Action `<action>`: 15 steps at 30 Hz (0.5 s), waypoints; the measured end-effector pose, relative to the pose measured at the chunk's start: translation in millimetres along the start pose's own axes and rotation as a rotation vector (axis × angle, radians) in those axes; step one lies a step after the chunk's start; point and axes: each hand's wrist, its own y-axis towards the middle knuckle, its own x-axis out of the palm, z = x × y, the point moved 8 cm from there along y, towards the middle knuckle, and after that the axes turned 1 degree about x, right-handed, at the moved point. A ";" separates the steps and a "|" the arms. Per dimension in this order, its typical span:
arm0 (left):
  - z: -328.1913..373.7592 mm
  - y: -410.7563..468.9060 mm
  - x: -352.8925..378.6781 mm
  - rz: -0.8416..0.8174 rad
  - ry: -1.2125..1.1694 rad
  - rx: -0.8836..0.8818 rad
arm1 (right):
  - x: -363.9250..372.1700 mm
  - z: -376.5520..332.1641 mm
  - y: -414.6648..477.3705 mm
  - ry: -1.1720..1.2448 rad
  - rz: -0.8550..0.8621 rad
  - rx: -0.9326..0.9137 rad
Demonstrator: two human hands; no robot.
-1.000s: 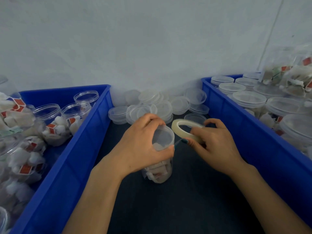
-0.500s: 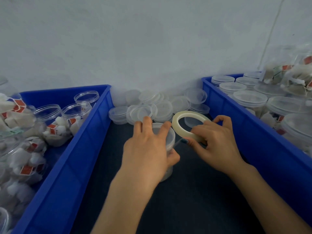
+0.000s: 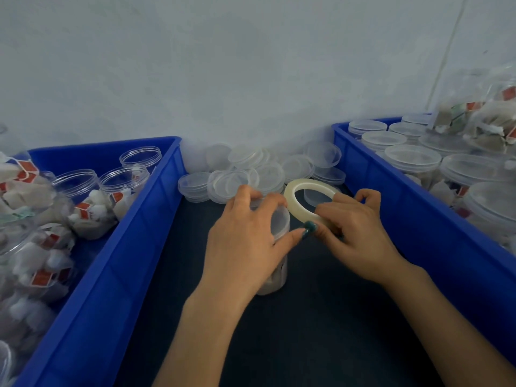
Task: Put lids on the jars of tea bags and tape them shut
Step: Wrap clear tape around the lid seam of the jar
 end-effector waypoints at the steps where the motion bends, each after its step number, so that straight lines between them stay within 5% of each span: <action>1: -0.5 -0.4 -0.2 0.007 -0.044 0.005 | 0.2 0.6 -0.1 0.020 -0.011 0.001; 15: -0.1 11.0 1.2 -0.156 -0.294 0.154 | -12.4 -4.0 1.9 -0.179 0.096 0.001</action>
